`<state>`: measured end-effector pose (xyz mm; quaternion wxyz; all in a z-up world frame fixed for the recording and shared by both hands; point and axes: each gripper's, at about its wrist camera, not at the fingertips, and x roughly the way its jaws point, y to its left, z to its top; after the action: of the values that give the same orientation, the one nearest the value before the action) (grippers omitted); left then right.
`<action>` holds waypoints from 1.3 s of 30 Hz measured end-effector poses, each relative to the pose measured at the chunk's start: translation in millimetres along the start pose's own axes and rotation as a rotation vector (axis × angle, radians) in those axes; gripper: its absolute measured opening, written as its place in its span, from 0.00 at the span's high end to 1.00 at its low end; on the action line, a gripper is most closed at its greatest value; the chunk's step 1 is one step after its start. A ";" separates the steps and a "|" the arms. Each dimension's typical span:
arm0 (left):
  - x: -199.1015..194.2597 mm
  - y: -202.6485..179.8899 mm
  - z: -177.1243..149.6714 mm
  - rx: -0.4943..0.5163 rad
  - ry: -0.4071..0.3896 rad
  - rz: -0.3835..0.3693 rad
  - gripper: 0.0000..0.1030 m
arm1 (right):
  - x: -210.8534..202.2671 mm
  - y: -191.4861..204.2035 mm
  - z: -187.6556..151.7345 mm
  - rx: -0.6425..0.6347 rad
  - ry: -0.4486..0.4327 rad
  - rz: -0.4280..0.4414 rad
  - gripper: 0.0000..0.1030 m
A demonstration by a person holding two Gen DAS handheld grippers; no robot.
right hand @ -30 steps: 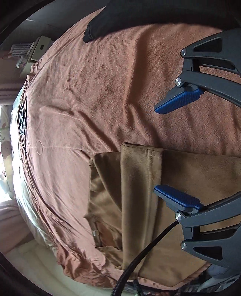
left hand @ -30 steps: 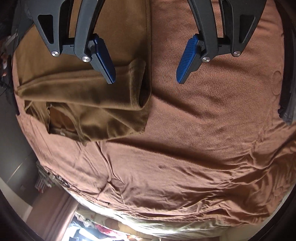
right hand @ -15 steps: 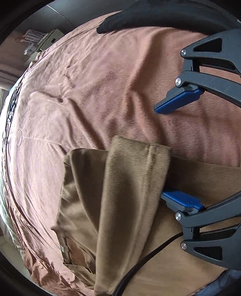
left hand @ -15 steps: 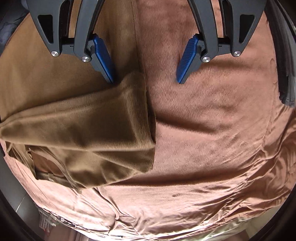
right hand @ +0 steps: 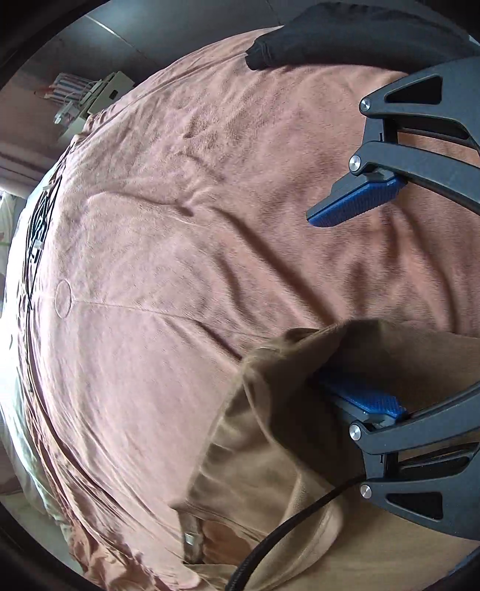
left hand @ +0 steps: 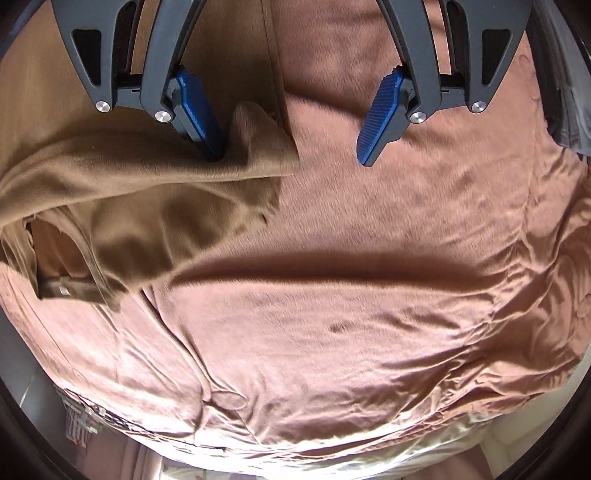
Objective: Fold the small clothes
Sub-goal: 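Move both open grippers over the folded shirt's edge, then close both grippers on the shirt edge and pull it straight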
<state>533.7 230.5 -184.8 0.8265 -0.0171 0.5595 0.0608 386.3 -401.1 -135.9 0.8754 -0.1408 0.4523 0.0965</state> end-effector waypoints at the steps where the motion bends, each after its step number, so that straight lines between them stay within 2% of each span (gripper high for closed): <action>1: 2.2 2.9 4.2 -0.015 -0.004 0.003 0.26 | 2.7 -1.4 2.5 0.011 -0.004 -0.001 0.24; 5: 9.0 12.2 10.5 -0.072 -0.009 0.009 0.26 | 2.8 -5.6 6.0 0.059 -0.033 0.010 0.24; 8: 5.3 16.8 10.1 -0.118 -0.026 -0.001 0.26 | -11.3 -15.1 3.2 0.106 -0.092 0.042 0.24; 11: -12.4 22.5 10.9 -0.148 -0.094 0.001 0.26 | -24.8 -28.9 -2.1 0.145 -0.127 0.091 0.24; 14: -34.2 34.2 10.3 -0.185 -0.158 -0.033 0.26 | -33.9 -37.6 -7.5 0.139 -0.136 0.136 0.24; 16: -43.9 38.1 10.1 -0.179 -0.178 -0.061 0.26 | -38.2 -41.4 -12.5 0.130 -0.139 0.152 0.24; 20: -49.5 37.8 6.2 -0.134 -0.161 -0.092 0.26 | -41.0 -47.5 -21.7 0.110 -0.136 0.185 0.29; 26: -36.4 28.2 -4.2 -0.064 -0.114 -0.112 0.30 | -29.0 -41.9 -19.6 0.057 -0.092 0.207 0.44; 29: -20.6 22.5 -2.4 -0.056 -0.073 -0.128 0.44 | -19.4 -35.0 -11.5 0.048 -0.087 0.233 0.50; 31: -9.6 20.3 1.2 -0.058 -0.053 -0.140 0.48 | -13.0 -30.8 -6.0 0.044 -0.089 0.251 0.53; 34: 4.8 18.5 8.0 -0.068 -0.039 -0.155 0.48 | -3.0 -28.1 2.1 0.041 -0.087 0.273 0.64; 39: 15.9 23.4 17.2 -0.113 -0.040 -0.227 0.54 | 5.6 -27.5 8.4 0.057 -0.094 0.305 0.84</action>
<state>552.5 256.6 -192.1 0.8368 -0.1258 0.5328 -0.0013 404.0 -423.9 -131.4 0.8744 -0.0411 0.4295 0.2221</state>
